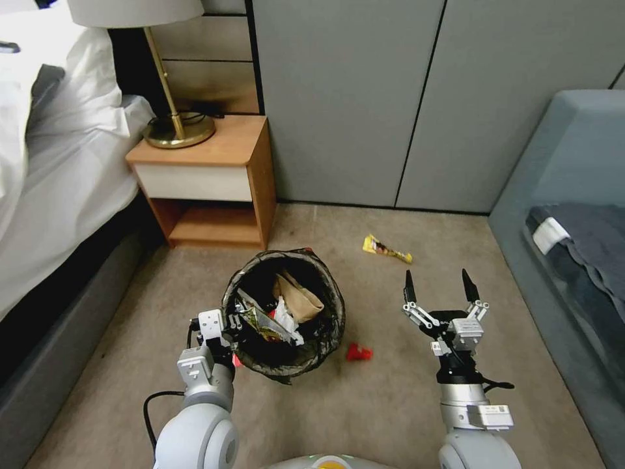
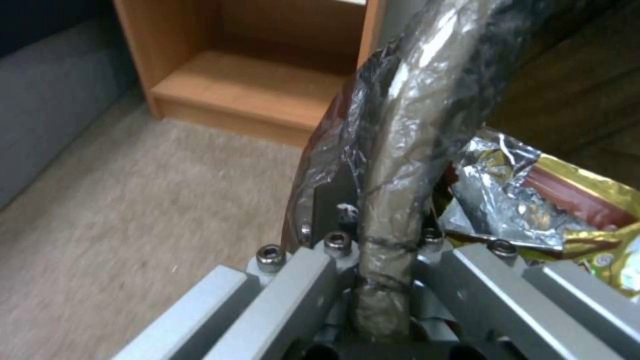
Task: Pick up the trash bin, then pick up the garbage from the floor and place it into the trash bin.
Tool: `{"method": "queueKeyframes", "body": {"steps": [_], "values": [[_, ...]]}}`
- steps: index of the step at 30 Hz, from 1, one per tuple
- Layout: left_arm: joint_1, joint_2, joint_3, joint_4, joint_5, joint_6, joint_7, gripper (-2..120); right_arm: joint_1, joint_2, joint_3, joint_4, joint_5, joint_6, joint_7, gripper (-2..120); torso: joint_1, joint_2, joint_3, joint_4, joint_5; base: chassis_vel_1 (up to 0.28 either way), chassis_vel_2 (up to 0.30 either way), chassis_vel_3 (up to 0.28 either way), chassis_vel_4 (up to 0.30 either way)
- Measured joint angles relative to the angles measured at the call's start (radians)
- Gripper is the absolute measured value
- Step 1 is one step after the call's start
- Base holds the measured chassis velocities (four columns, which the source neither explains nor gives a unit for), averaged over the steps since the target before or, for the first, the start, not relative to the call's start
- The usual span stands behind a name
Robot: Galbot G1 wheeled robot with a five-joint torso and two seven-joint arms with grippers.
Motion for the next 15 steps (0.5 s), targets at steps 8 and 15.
{"method": "queueKeyframes", "body": {"steps": [8, 15], "values": [[0.001, 0.000, 0.001, -0.003, 0.000, 0.002, 0.000, 0, 0.007, 0.001, 0.005, -0.005, -0.022, 0.015, -0.003, 100, 0.000, 0.000, 0.000, -0.0001, 0.0001, -0.063, 0.055, 0.049, -0.057], [0.001, 0.001, 0.002, -0.005, -0.002, 0.003, -0.001, 0, 0.007, 0.001, 0.004, -0.003, -0.022, 0.015, -0.004, 100, 0.000, 0.000, 0.000, -0.0001, 0.0001, 0.032, -0.019, -0.033, 0.013]]}}
